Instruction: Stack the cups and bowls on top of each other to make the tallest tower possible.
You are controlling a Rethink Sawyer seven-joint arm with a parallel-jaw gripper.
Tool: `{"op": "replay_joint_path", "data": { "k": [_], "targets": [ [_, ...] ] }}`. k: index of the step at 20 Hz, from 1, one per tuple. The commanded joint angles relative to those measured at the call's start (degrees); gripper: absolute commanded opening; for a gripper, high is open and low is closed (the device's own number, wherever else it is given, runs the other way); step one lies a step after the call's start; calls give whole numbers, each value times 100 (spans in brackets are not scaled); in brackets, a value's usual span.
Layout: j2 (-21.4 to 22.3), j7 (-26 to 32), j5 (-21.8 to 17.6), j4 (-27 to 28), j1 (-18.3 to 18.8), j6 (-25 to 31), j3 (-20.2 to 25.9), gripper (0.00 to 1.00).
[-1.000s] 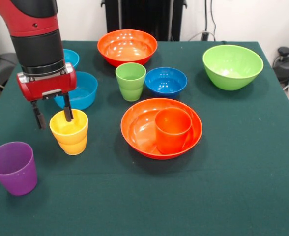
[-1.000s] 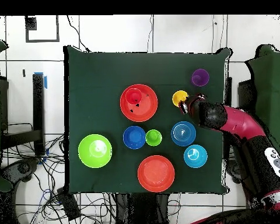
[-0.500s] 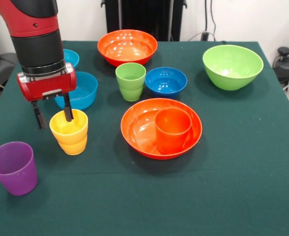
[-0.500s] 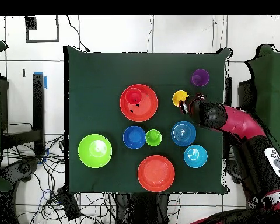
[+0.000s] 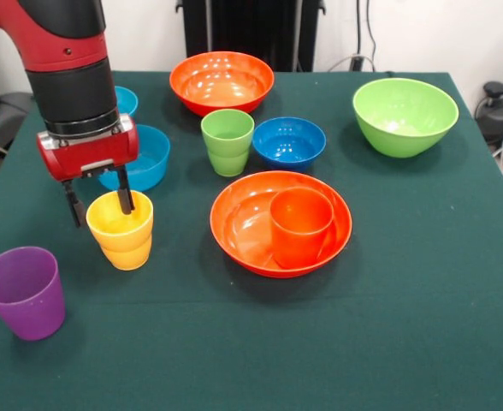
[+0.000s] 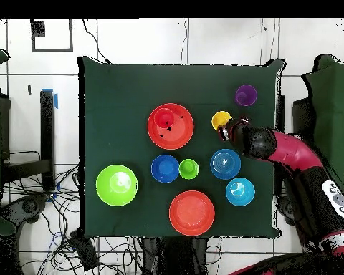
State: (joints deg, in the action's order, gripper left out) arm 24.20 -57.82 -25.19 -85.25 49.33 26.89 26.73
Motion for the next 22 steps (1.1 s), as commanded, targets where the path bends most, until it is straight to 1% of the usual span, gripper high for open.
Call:
{"op": "replay_joint_path", "data": {
  "k": [1, 8, 19, 20, 22],
  "targets": [
    [-307, -20, -365, -101, -56, -261, 249, 100],
    [-315, 55, -372, -64, -52, -191, 262, 100],
    [-320, 86, -425, -19, -62, -256, 267, 100],
    [-321, 64, -415, -15, -67, -258, 258, 0],
    [-330, 56, -399, 1, -70, -249, 262, 0]
  ]
}}
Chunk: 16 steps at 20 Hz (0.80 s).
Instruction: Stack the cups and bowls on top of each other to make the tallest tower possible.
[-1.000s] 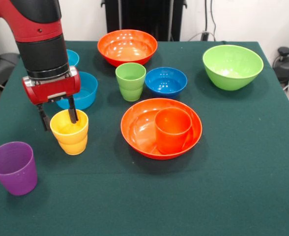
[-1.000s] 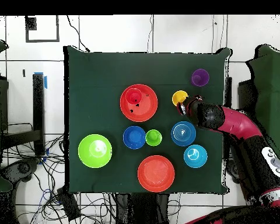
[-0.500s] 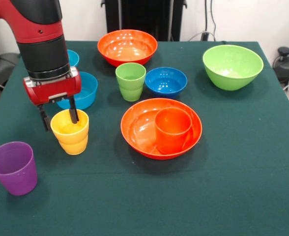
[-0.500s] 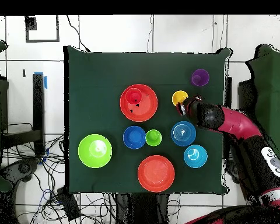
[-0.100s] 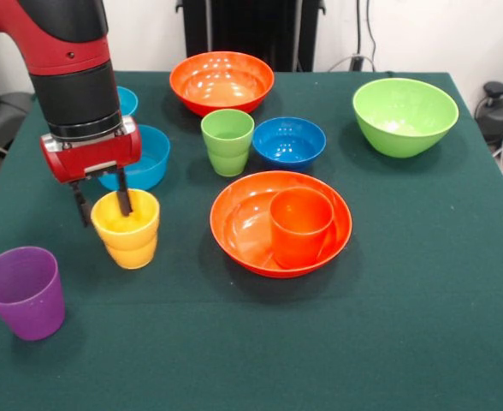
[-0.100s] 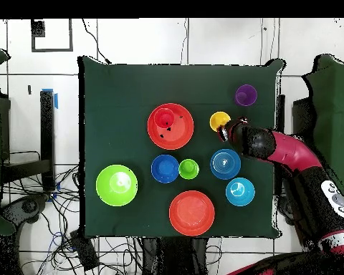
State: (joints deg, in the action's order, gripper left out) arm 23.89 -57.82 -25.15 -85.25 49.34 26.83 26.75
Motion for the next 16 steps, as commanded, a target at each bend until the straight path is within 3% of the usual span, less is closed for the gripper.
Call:
{"op": "replay_joint_path", "data": {
  "k": [1, 16],
  "targets": [
    [-304, 51, -395, 10, -72, -239, 262, 0],
    [-293, 13, -439, -51, -8, -338, 338, 0]
  ]
}}
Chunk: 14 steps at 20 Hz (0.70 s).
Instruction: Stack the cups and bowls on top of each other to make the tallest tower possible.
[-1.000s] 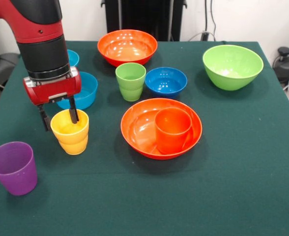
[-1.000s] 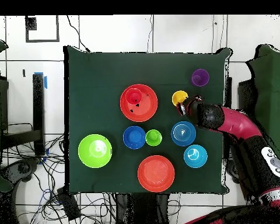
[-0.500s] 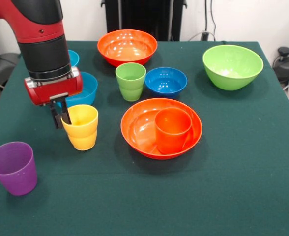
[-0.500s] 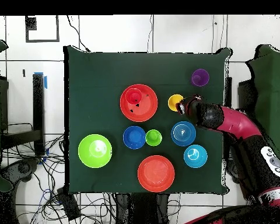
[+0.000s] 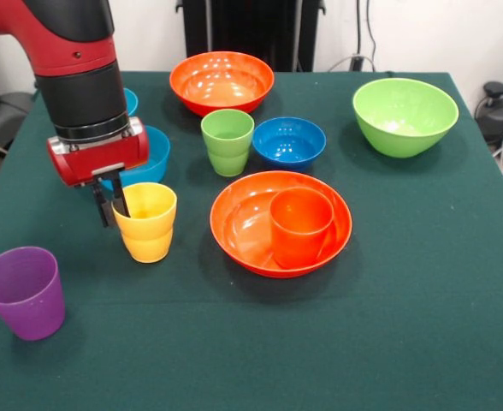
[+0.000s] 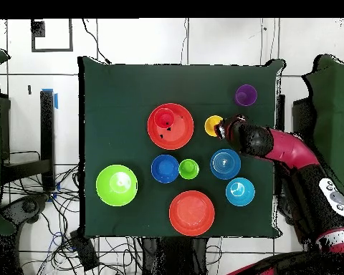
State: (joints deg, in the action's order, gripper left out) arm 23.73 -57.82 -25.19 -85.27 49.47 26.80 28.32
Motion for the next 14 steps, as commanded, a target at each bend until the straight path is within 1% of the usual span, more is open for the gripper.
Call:
{"op": "replay_joint_path", "data": {
  "k": [1, 6, 8, 11, 14],
  "targets": [
    [-272, 26, -427, -46, -21, -302, 190, 0],
    [-114, -27, -352, -57, -99, 7, 59, 0],
    [-39, -36, -263, 20, -198, 338, -21, 0],
    [46, 98, -141, 130, -256, 838, -26, 0],
    [102, 211, -70, 258, -313, 1168, 14, 0]
  ]
}}
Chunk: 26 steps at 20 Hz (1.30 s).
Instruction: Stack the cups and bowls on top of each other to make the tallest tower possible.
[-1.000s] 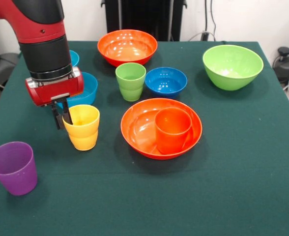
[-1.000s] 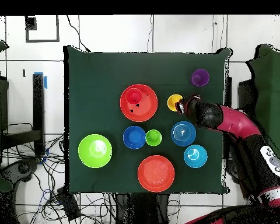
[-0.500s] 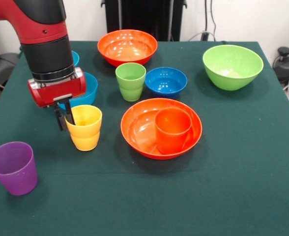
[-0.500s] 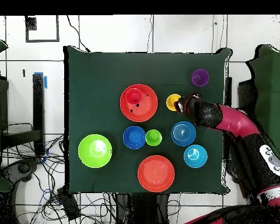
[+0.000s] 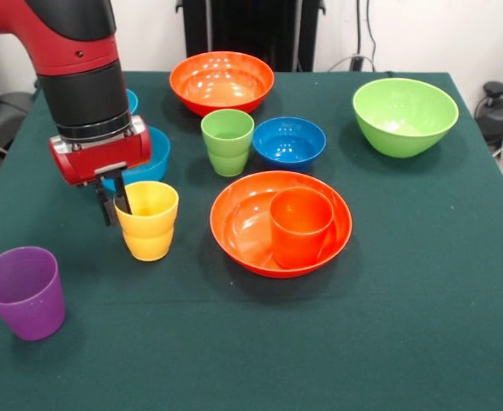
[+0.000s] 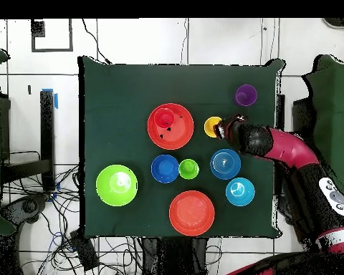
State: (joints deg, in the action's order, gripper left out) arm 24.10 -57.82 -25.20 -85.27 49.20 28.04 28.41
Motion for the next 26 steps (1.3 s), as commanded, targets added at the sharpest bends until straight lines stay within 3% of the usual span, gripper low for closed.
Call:
{"op": "replay_joint_path", "data": {
  "k": [1, 7, 14, 26],
  "targets": [
    [86, 250, -70, 307, -315, 1141, 12, 0],
    [562, 257, 47, 497, -544, 1966, 53, 0],
    [744, 234, 57, 897, -743, 2775, 106, 0],
    [867, 135, 415, 1209, -821, 3161, 297, 0]
  ]
}}
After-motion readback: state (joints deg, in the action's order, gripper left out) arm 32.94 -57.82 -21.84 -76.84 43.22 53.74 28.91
